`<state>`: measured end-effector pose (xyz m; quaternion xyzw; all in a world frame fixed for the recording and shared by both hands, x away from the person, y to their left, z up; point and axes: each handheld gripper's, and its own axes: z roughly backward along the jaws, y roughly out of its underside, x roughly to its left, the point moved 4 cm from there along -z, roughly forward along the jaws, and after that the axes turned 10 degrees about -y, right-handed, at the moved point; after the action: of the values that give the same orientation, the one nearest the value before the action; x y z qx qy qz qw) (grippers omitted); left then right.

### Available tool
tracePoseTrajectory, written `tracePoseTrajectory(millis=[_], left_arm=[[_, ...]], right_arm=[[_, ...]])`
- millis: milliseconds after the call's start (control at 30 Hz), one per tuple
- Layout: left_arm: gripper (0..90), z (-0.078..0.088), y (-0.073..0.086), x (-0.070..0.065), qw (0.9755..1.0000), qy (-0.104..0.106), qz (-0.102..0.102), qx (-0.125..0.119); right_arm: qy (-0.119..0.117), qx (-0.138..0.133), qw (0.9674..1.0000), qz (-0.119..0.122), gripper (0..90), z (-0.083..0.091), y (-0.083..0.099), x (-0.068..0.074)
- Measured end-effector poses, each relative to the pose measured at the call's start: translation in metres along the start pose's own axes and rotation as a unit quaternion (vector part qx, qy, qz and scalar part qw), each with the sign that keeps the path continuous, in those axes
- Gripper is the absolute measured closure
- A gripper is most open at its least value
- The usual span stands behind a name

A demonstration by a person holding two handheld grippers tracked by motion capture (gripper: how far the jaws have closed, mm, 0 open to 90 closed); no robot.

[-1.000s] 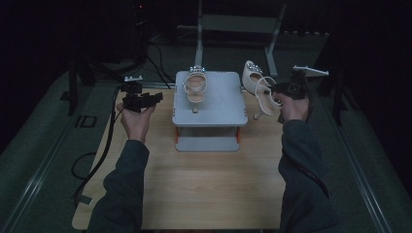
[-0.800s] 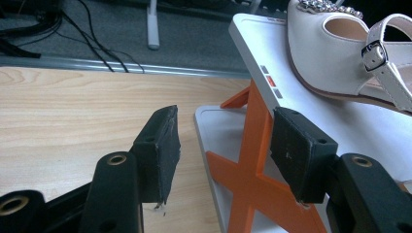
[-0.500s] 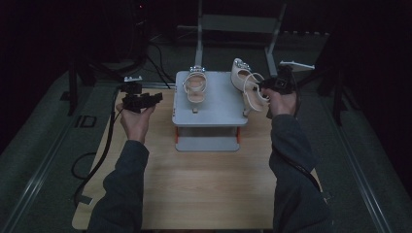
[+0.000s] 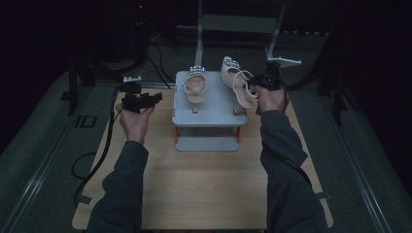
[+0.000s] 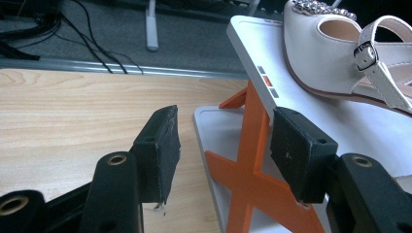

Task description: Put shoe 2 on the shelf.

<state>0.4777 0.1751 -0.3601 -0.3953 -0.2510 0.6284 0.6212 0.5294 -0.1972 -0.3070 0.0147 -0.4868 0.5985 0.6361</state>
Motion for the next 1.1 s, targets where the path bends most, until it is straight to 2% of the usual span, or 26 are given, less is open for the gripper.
tracePoseTrajectory(millis=[200,367,600,867,1100], left_arm=[[44.3,0.003,-0.001,0.000,1.0000,0.002,0.002,-0.003],[44.3,0.002,-0.001,0.001,1.0000,0.003,0.001,-0.002],[44.3,0.003,0.000,0.000,1.0000,0.005,0.002,-0.003],[44.3,0.004,-0.001,0.002,1.0000,0.005,0.004,-0.005],[44.3,0.003,0.000,0.002,1.0000,0.005,0.003,-0.004]], right_arm=[[0.012,0.010,0.9999,0.004,86.4,-0.015,0.002,0.008],[0.019,0.016,0.9997,-0.002,86.4,-0.025,0.003,0.013],[0.036,0.021,0.9991,0.009,86.4,-0.037,0.003,0.026],[0.070,0.033,0.9969,0.018,86.3,-0.050,0.004,0.031],[0.085,0.030,0.9958,0.020,85.9,-0.054,0.002,0.034]])
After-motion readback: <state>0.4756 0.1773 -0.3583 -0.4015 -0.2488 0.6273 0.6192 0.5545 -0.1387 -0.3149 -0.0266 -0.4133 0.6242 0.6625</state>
